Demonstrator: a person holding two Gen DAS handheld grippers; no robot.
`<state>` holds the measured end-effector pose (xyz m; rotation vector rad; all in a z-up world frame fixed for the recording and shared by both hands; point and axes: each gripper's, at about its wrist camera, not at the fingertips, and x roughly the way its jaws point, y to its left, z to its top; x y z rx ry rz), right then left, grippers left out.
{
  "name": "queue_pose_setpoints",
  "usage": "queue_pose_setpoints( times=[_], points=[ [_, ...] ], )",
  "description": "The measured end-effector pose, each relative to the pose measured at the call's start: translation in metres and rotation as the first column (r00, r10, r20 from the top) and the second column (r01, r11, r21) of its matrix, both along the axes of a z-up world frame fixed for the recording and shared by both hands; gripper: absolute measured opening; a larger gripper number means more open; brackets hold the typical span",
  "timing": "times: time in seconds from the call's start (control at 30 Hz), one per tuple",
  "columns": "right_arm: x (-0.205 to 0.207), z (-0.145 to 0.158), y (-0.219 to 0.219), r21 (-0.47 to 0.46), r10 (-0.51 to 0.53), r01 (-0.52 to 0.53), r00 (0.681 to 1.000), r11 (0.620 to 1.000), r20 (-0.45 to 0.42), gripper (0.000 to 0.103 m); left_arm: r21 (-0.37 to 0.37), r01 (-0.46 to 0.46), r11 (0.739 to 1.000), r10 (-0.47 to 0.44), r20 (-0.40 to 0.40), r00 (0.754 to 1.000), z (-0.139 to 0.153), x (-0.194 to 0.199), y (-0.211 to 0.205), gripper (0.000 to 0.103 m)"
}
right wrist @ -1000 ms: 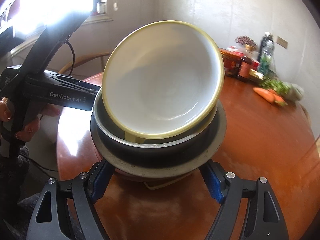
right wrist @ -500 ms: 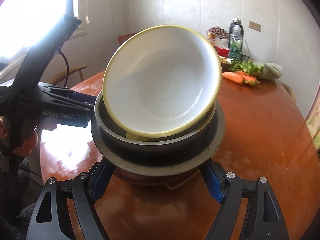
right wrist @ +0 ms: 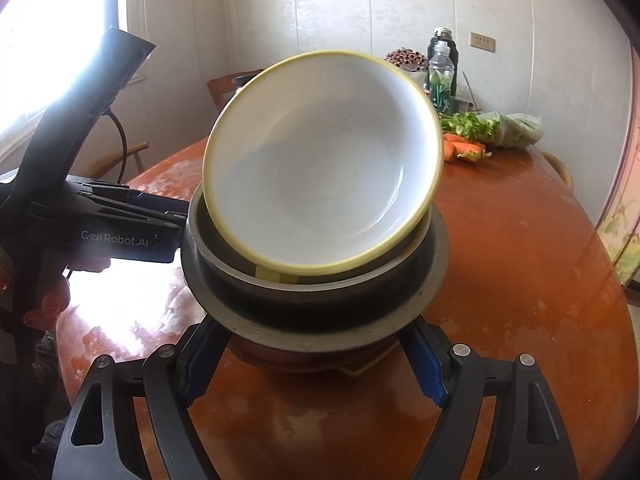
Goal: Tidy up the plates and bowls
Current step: 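Lower the nested bowls onto the steel tray atop the plates, then open both tools and withdraw from the stack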
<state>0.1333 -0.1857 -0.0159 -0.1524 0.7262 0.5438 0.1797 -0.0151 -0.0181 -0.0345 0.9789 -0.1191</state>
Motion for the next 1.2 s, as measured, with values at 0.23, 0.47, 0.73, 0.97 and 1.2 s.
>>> queue_pose_setpoints(
  times=[0.23,0.47,0.73,0.97,1.2],
  points=[
    [0.007,0.002,-0.003,0.000,-0.012,0.012,1.000,1.000,-0.019,0.083,-0.009,-0.008,1.000,0.008,-0.004,1.000,0.000,0.003,-0.001,0.060],
    [0.004,0.002,-0.001,0.003,-0.022,0.022,1.000,1.000,-0.020,0.084,-0.014,-0.014,1.000,0.014,0.001,1.000,-0.001,0.002,-0.001,0.060],
    [0.003,0.005,-0.007,0.040,-0.044,0.046,0.998,0.998,-0.049,0.084,-0.067,-0.041,0.997,0.040,-0.004,0.999,-0.002,-0.011,0.009,0.061],
    [-0.020,0.011,-0.016,0.005,-0.088,0.088,0.996,0.996,-0.004,0.084,-0.012,-0.109,0.994,0.110,0.046,0.993,0.000,-0.045,0.012,0.062],
    [-0.055,0.019,-0.023,-0.003,-0.134,0.134,0.989,0.991,0.059,0.085,-0.005,-0.139,0.990,0.139,0.104,0.985,0.002,-0.090,-0.004,0.065]
  ],
)
